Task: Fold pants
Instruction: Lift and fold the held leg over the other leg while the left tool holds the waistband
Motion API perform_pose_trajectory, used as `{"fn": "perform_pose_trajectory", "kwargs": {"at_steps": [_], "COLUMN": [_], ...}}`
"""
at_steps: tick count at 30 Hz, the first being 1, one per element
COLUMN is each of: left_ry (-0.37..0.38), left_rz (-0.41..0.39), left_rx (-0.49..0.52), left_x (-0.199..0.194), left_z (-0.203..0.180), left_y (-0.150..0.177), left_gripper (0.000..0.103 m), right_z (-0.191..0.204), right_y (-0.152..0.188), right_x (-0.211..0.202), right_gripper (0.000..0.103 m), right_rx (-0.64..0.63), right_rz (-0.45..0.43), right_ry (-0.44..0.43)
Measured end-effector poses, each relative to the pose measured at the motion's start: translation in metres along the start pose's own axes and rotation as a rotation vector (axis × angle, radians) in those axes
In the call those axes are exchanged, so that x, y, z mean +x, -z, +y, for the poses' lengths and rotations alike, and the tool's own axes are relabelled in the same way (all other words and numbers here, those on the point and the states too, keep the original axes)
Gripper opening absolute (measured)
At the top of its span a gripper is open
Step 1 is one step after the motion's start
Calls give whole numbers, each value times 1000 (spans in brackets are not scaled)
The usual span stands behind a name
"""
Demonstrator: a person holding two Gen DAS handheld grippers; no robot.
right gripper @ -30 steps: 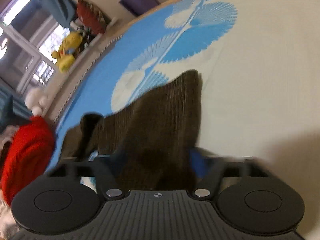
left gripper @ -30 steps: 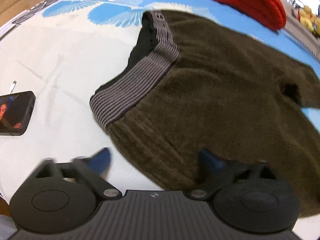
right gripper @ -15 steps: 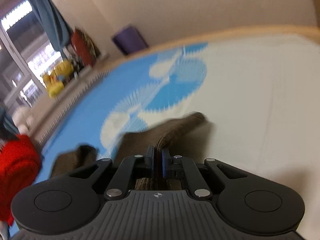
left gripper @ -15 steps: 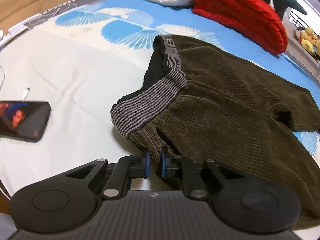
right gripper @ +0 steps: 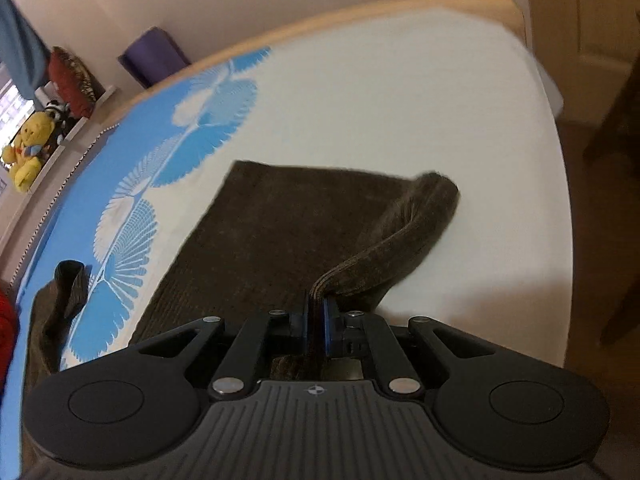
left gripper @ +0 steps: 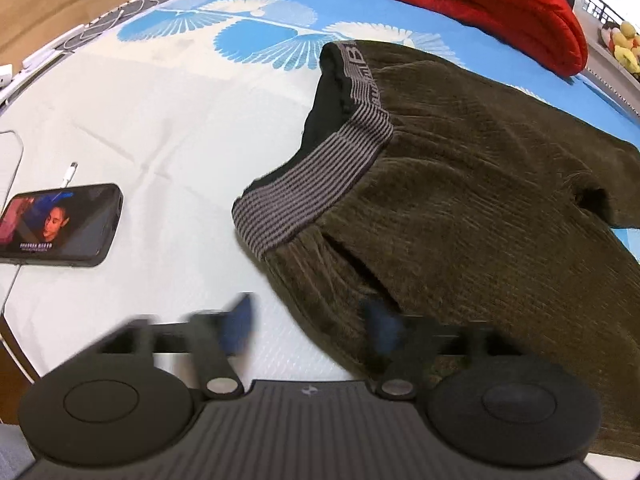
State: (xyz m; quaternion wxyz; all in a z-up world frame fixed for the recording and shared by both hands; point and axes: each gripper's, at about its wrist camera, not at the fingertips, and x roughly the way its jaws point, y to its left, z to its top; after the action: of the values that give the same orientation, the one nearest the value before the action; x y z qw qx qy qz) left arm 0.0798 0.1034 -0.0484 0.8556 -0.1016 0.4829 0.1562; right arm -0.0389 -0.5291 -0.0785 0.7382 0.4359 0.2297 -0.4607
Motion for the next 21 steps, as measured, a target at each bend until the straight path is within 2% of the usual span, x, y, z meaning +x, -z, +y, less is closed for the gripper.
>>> {"fn": "perform_pose_trajectory", "kwargs": {"at_steps": [4,9,18,19,21], "left_ry": [5,25,-4,-3,0], "left_rz": [0,36,31,30,13], "left_rx": [30,4,12,14,13], "left_x": [3,15,18,18,13], "left_z": [-5,-4,-13,-13,-13], "left_y": [3,5,6,6,7], "left_gripper": [83,83,82,79,60], "right_z": [-2,5,7,8,8], "right_y": [-3,8,13,13,12], "right_x": [8,7,10,11,12], "right_gripper": [7,7,9,10,12], "right_rx": [-24,-81,-122,-122,-123], "right_rz": [11,2,1,3,9], "right_ry": [-21,-10,-2,-1,-2]}}
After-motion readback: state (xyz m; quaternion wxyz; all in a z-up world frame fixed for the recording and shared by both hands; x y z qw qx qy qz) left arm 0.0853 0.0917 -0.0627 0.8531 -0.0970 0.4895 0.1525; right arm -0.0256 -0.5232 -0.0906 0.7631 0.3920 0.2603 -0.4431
